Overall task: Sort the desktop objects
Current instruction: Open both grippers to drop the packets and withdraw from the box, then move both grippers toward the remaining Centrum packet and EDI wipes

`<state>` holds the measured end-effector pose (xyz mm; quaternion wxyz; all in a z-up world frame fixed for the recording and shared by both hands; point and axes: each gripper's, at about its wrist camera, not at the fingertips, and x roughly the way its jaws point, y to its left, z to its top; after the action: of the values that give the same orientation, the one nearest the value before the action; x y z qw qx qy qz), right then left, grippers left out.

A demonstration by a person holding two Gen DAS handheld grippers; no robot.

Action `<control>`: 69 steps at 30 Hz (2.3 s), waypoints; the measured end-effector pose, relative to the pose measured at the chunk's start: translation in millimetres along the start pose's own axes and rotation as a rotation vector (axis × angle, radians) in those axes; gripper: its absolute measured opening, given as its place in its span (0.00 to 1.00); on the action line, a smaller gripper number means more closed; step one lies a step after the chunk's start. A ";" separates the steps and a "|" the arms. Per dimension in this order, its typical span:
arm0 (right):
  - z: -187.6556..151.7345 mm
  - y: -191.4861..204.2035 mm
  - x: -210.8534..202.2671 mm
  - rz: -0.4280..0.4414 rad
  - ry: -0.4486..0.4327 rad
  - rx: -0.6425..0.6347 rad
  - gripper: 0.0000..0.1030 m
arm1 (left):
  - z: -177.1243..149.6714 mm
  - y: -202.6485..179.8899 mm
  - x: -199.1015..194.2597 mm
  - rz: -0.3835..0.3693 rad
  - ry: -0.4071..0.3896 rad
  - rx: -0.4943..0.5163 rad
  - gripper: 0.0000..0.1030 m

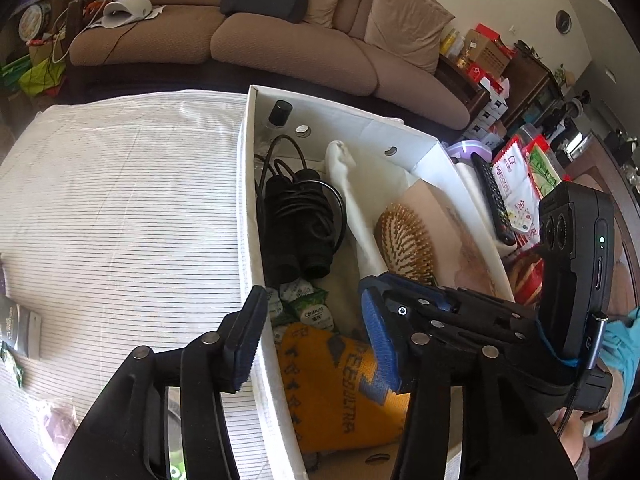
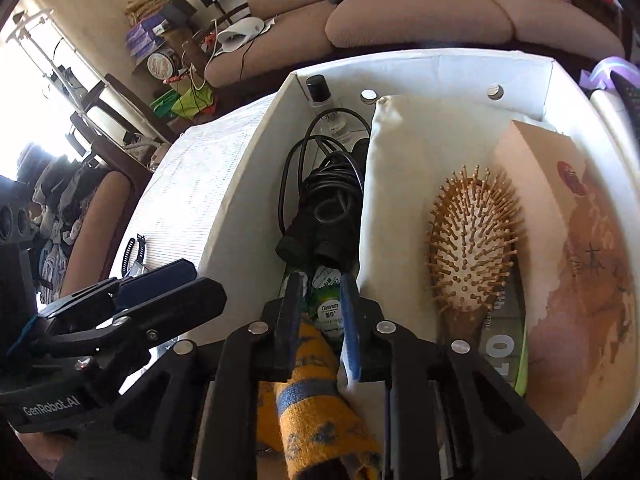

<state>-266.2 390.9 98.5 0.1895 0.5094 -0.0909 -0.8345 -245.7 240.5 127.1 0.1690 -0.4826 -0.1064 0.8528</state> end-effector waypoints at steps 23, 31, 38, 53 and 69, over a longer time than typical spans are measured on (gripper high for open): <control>-57.3 51.3 -110.5 -0.194 -0.099 -0.107 1.00 | -69.9 9.0 -112.8 0.100 -0.093 0.054 1.00; -83.8 91.9 -137.2 -0.131 -0.103 -0.148 1.00 | -99.8 31.6 -162.9 0.129 -0.127 0.021 1.00; -106.6 141.3 -134.6 -0.089 -0.097 -0.222 1.00 | -123.4 94.9 -205.5 0.220 -0.143 -0.045 1.00; -152.9 235.6 -82.9 0.053 -0.098 -0.385 1.00 | -161.1 250.6 -197.2 0.377 -0.095 -0.154 1.00; -167.2 252.0 -16.9 0.168 -0.051 -0.506 0.64 | -111.1 311.6 -76.7 0.303 -0.013 -0.331 0.88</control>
<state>-55.0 175.0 121.5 0.3767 0.4153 0.0739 -0.8247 -171.5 -74.2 23.2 -0.0433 -0.5086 -0.1724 0.8425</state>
